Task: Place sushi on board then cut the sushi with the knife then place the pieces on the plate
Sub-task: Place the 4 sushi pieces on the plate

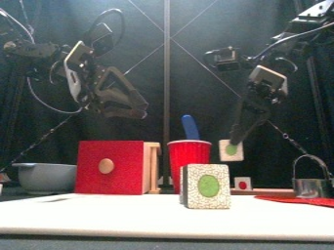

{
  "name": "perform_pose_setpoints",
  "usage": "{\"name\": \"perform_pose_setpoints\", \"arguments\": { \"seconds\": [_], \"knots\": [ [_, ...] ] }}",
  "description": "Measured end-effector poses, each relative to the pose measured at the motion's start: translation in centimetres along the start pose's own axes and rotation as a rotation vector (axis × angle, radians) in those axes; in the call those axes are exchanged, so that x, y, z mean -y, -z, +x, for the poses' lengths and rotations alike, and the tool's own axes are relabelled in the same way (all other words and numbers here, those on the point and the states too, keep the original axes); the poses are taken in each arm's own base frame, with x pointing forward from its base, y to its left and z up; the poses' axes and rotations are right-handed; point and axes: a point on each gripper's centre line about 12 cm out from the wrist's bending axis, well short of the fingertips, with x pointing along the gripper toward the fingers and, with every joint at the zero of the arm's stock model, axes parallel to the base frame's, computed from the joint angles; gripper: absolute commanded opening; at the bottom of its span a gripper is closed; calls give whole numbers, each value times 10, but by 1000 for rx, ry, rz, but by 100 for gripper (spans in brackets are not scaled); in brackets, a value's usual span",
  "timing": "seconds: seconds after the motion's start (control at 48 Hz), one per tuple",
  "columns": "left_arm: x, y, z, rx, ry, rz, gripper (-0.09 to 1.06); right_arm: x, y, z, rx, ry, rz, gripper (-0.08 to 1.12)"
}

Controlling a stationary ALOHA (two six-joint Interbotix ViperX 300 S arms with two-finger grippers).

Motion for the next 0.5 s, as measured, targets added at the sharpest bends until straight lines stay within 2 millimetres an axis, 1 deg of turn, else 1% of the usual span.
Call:
{"name": "perform_pose_setpoints", "arguments": {
  "seconds": [0.125,0.25,0.333,0.396,0.5],
  "knots": [
    [-1,0,0,0,-1,0,76,46,10,-19,7,110,105,59],
    [-1,0,0,0,-1,1,76,87,17,-29,41,179,221,59],
    [-1,0,0,-1,-3,1,76,106,24,-28,48,204,278,59],
    [-2,0,0,-1,-5,0,76,120,33,-21,41,217,323,60],
    [-3,0,0,0,-7,-2,76,134,46,-9,15,221,386,60]
  ]
}}
